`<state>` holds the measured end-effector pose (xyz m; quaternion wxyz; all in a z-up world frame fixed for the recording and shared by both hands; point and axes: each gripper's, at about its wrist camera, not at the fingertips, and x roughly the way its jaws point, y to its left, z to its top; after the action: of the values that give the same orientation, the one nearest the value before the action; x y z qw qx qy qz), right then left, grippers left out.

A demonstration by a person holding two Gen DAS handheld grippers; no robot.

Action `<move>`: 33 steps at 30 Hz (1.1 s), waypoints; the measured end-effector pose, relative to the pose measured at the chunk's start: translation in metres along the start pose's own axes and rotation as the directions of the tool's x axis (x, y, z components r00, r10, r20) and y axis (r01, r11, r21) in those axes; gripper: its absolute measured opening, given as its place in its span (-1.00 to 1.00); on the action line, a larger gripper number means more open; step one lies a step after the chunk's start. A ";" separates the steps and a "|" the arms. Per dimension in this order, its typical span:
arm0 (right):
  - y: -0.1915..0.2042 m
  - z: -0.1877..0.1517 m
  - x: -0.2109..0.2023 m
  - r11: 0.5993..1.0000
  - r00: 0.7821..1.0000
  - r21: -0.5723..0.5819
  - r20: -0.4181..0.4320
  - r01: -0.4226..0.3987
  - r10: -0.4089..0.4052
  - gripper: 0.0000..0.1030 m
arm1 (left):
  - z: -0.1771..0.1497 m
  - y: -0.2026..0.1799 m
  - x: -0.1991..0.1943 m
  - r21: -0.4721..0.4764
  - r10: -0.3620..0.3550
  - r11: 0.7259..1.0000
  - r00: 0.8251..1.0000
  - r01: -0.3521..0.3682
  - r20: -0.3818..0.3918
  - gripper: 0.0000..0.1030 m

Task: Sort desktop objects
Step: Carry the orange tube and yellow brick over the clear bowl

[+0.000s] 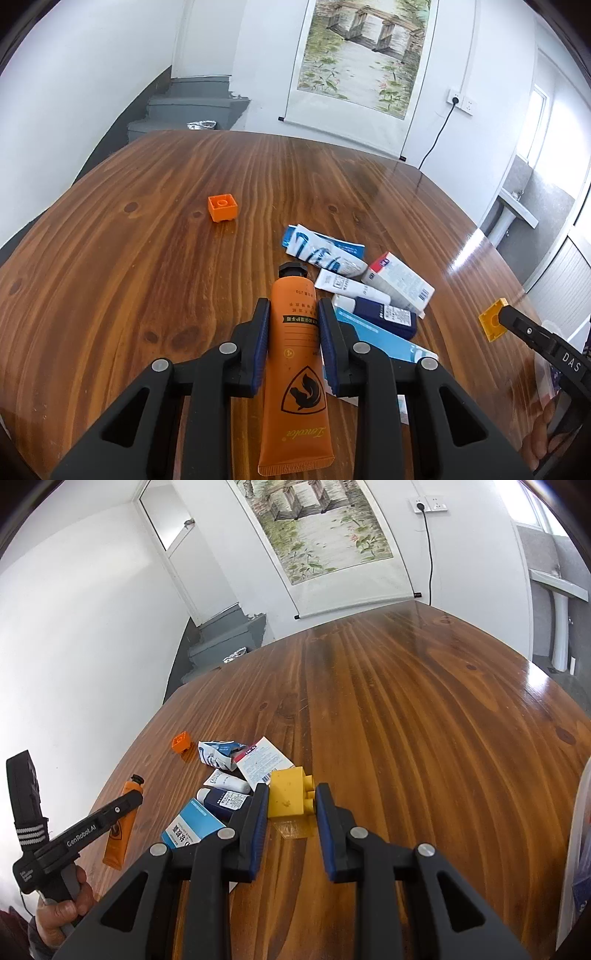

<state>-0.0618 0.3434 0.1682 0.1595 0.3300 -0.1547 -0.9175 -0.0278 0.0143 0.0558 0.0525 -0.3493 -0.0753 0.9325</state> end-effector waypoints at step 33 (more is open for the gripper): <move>-0.154 -0.073 -0.194 0.913 0.918 0.243 0.145 0.329 -0.370 -0.45 | -0.052 -0.249 -0.026 0.394 -0.342 0.837 0.925 0.379 -0.165 -0.46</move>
<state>0.0983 0.5460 0.1630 -0.0595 0.2794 -0.2049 -0.9362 0.0374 0.2600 0.0784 0.3039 -0.3500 0.0642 0.8838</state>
